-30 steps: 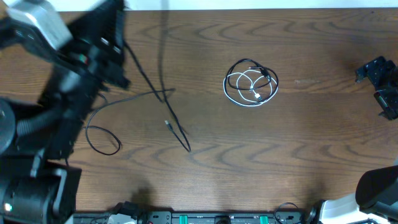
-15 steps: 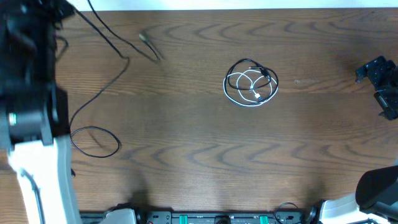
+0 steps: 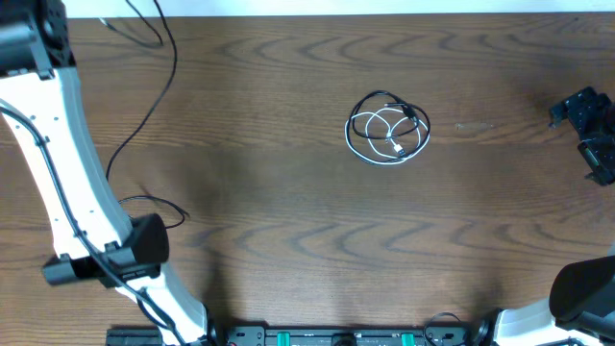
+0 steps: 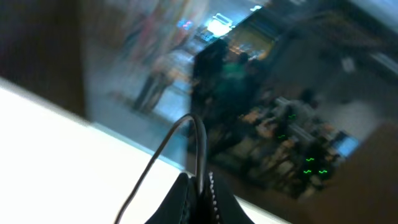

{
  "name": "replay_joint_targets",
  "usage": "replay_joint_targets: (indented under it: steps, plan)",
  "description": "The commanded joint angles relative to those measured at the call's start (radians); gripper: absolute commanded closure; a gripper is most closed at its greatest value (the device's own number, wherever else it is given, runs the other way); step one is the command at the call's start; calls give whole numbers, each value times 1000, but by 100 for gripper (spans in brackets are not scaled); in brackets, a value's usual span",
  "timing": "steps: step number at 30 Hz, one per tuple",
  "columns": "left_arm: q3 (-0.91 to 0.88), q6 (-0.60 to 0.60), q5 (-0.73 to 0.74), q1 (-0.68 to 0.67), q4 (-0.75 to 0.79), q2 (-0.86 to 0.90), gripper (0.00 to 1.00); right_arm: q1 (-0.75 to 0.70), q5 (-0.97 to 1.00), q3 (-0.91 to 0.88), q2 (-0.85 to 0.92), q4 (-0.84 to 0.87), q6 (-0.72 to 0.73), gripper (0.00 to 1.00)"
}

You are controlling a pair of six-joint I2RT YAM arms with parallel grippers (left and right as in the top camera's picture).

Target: Untangle cables

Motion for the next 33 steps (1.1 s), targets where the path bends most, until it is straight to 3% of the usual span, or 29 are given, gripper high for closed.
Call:
replay_joint_targets:
  steps: [1, 2, 4, 6, 8, 15, 24, 29, 33]
  plan:
    - [6, -8, -77, 69, -98, 100, 92, 1, 5, -1, -1, -1, 11, 1]
    - [3, -8, -116, 86, -134, 117, 88, 1, 5, -1, -1, -1, 11, 1]
    - [-2, 19, -183, 130, -227, 158, 68, 1, 5, -1, -1, -1, 11, 1]
    - [-2, 95, -192, 173, -316, 195, 27, 1, 5, -1, -1, -1, 11, 1]
    - [-2, 135, -191, 215, -402, 225, 5, 1, 5, -1, -1, -1, 11, 1]
    - [-2, 126, -179, 322, -639, 248, 2, 1, 5, -1, -1, -1, 11, 1]
    - [-29, 130, -131, 331, -1004, 261, 2, 1, 5, -1, -1, -1, 11, 1]
    - [-172, 131, -186, 322, -1123, 267, 2, 1, 5, -1, -1, -1, 11, 1]
    - [-350, 130, -187, 323, -1119, 267, 2, 1, 5, -1, -1, -1, 11, 1]
